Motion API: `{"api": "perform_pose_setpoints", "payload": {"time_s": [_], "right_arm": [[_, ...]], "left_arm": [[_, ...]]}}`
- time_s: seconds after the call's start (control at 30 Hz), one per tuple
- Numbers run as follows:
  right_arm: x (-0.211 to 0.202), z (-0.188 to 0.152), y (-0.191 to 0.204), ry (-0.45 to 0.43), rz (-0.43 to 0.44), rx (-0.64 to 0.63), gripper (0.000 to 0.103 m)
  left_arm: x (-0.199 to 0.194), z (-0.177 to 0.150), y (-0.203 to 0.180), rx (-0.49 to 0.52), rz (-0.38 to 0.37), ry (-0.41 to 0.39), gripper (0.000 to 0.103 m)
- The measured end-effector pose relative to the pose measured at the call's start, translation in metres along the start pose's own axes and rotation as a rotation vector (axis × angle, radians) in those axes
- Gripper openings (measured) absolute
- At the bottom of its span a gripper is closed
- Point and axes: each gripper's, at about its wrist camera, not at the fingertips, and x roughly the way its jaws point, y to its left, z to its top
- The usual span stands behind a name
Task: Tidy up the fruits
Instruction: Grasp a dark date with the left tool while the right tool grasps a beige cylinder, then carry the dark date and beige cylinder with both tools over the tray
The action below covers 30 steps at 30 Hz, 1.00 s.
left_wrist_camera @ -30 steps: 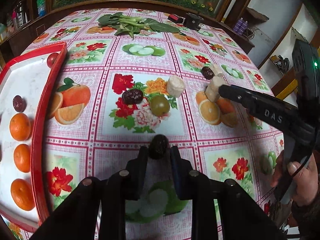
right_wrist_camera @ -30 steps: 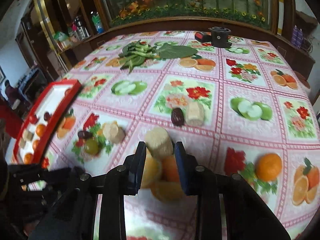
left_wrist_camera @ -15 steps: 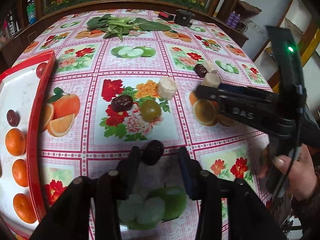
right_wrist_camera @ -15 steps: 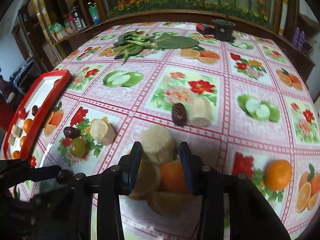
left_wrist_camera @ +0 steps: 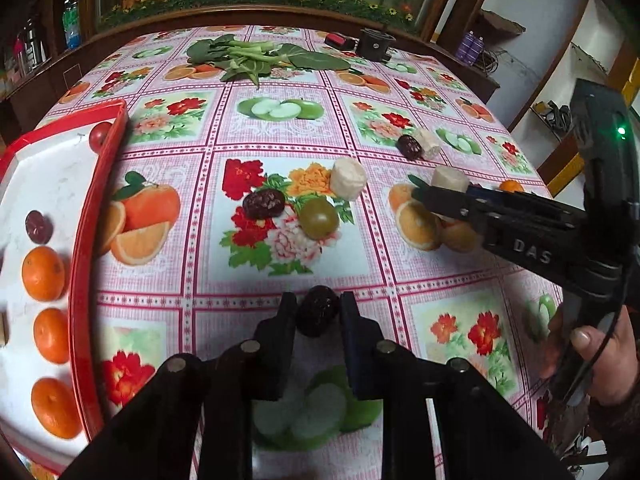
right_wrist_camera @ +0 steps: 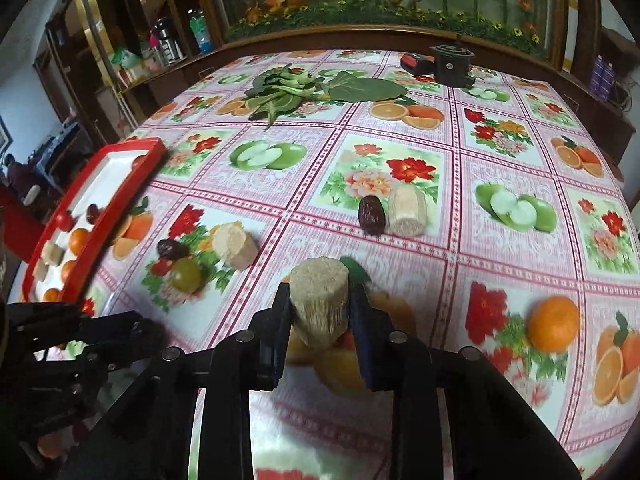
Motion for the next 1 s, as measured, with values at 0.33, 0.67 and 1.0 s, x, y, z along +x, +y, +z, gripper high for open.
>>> {"api": "perform_pose_setpoints", "payload": {"time_s": [0.33,0.67,1.0], "right_arm": [[-0.022,-0.033,0.018,0.021,0.019,-0.016,0.028],[-0.026,-0.029,0.05,0.011,0.025,-0.076,0.028],[-0.008,-0.045,0.048,0.083,-0.011,-0.1,0.032]], "left_arm": [[-0.017,-0.015,-0.001,-0.019,-0.038,-0.013,0.024],[-0.036,-0.017,0.014,-0.046,-0.022,-0.047,0.024],[-0.035,-0.021,0.022,-0.055,-0.032,-0.03,0.024]]}}
